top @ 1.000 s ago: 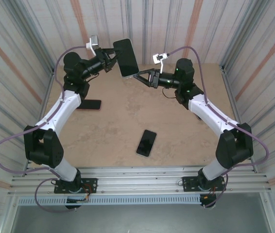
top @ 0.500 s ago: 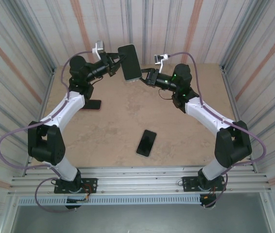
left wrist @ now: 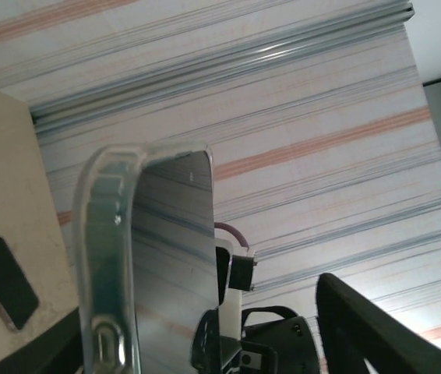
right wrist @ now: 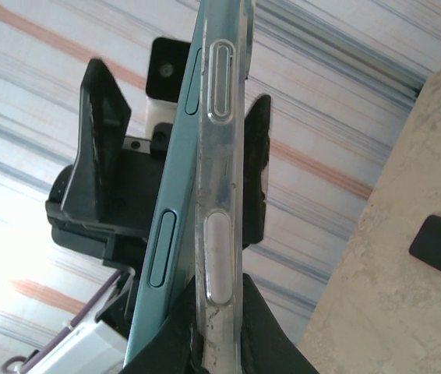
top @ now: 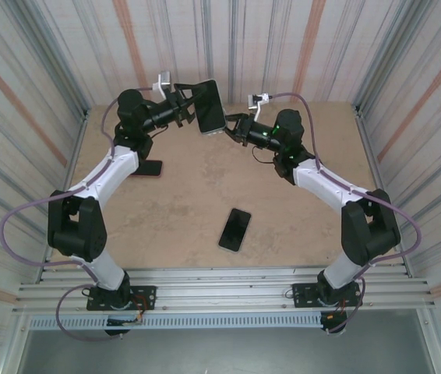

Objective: Take the phone out of the phone case

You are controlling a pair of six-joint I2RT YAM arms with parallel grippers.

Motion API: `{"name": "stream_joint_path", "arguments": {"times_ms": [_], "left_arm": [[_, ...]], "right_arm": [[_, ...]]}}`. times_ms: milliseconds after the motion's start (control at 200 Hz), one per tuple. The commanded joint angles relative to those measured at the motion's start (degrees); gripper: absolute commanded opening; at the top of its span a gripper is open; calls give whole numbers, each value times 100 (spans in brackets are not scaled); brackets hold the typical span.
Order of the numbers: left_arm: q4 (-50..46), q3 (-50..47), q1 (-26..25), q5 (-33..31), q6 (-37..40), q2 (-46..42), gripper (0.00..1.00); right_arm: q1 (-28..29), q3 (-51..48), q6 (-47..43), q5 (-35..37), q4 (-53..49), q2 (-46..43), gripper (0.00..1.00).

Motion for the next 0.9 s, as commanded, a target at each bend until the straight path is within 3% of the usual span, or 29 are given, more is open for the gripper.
{"name": "stream_joint_path", "arguments": {"times_ms": [0,185,401,536,722,897], "left_arm": [[-706,-29,17,-134,418,-241,73],[-1564,-445,-85,-648,428,-702,76],[-1973,-1120,-472,-1429,-106,-1450,75],[-1710,-1235,-639,-1582,-745,-1478,71],[-1660,-969,-875,-1736,-905,-1382,67],[-1175,-869,-906,-1747,-1136,-1144,57]], "right_arm": [[-106,-45,234,286,690,-12,2],[-251,-80,210,751,923,64,3],[-253,-13,139,1119,1061,255,4],[-176,31,28,1299,1075,348,4],[-95,65,-39,1439,1110,421,4],[-55,104,-184,1393,1026,432,4]]}}
